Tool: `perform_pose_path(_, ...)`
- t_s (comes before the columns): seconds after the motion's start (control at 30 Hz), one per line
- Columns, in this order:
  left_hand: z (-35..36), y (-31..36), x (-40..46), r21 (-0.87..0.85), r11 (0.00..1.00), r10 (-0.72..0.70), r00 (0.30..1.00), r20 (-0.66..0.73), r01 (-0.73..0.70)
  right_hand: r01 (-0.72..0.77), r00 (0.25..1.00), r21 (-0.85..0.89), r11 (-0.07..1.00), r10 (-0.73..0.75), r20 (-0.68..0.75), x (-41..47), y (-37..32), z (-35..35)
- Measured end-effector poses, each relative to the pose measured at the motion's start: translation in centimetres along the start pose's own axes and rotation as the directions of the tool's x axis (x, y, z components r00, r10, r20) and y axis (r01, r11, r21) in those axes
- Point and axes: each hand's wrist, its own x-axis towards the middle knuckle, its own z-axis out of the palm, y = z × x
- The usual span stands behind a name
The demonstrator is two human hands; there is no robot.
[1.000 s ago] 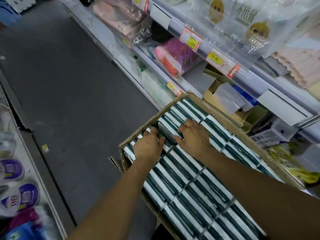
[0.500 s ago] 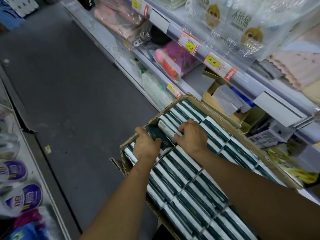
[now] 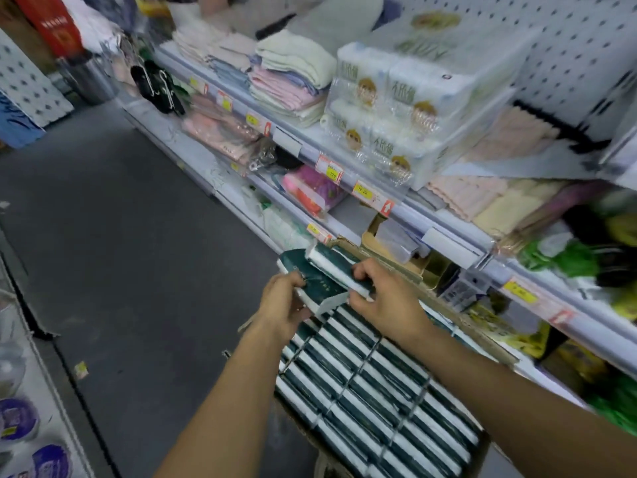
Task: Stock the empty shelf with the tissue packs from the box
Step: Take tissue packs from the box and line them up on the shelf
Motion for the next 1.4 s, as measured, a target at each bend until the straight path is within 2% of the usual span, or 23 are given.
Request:
perform_pose_path(0.13,3.1,1.8,-2.7,-0.085,0.996,0.005,0.987,0.163,0.009,0.104,0.992,-0.113,0.988,-0.11,-0.055,-1.2,-1.8,-4.4)
perform_pose_path(0.27,5.6,3.7,-5.4,-0.059,0.998,0.024,0.937,0.349,-0.004,0.332,0.917,-0.299,0.895,-0.381,-0.121,-2.0,-1.8,-8.4)
perform_pose_path(0.33,6.7,4.3,-6.7,-0.041,0.999,0.029,0.913,0.407,-0.013,0.346,0.907,-0.347,0.872,-0.405,-0.113,-2.3,-1.6,-10.3)
perform_pose_path(0.43,8.5,5.0,-8.3,-0.015,0.999,0.05,0.903,0.426,-0.049,0.361,0.89,-0.314,0.878,-0.425,-0.167,-3.0,-2.1,-12.9)
perform_pose_path(0.5,9.7,5.6,-8.4,0.009,0.995,0.084,0.893,0.442,-0.098,0.298,0.905,-0.233,0.926,-0.352,-0.241,-3.7,-2.6,-14.2)
perform_pose_path(0.57,10.7,6.3,-8.5,0.033,0.987,0.121,0.874,0.471,-0.155,0.111,0.939,0.016,0.994,-0.099,-0.328,-4.2,-3.1,-15.1)
perform_pose_path(0.63,11.5,6.7,-8.4,0.032,0.983,0.141,0.853,0.503,-0.182,-0.083,0.931,0.354,0.932,0.199,-0.306,-4.2,-3.8,-15.9)
perform_pose_path(0.67,12.0,6.8,-8.7,0.032,0.981,0.146,0.839,0.524,-0.191,-0.133,0.918,0.464,0.876,0.286,-0.276,-4.0,-4.2,-16.3)
perform_pose_path(0.8,14.5,7.6,-10.7,0.029,0.976,0.161,0.805,0.571,-0.216,-0.123,0.883,0.601,0.789,0.363,-0.296,-4.0,-6.3,-18.3)
perform_pose_path(1.0,18.4,9.5,-13.9,-0.049,0.928,0.312,0.696,0.647,-0.37,-0.113,0.864,0.626,0.771,0.387,-0.321,-4.9,-9.0,-21.9)
perform_pose_path(1.13,20.1,10.1,-15.2,-0.098,0.907,0.381,0.697,0.607,-0.411,-0.025,0.845,0.716,0.698,0.397,-0.357,-5.6,-9.8,-23.6)
perform_pose_path(1.2,21.1,10.2,-15.8,-0.135,0.897,0.413,0.691,0.593,-0.42,0.044,0.826,0.795,0.606,0.426,-0.37,-5.8,-9.8,-24.0)
perform_pose_path(1.3,23.4,10.0,-17.6,-0.201,0.883,0.457,0.68,0.574,-0.424,0.139,0.787,0.932,0.336,0.534,-0.31,-6.3,-10.1,-24.6)
perform_pose_path(1.33,24.3,9.8,-18.2,-0.221,0.88,0.467,0.683,0.561,-0.421,0.142,0.771,0.95,0.278,0.571,-0.282,-6.4,-10.3,-24.9)
perform_pose_path(1.4,26.1,9.3,-19.4,-0.264,0.878,0.476,0.684,0.553,-0.399,0.127,0.752,0.961,0.247,0.607,-0.256,-6.4,-10.5,-25.8)
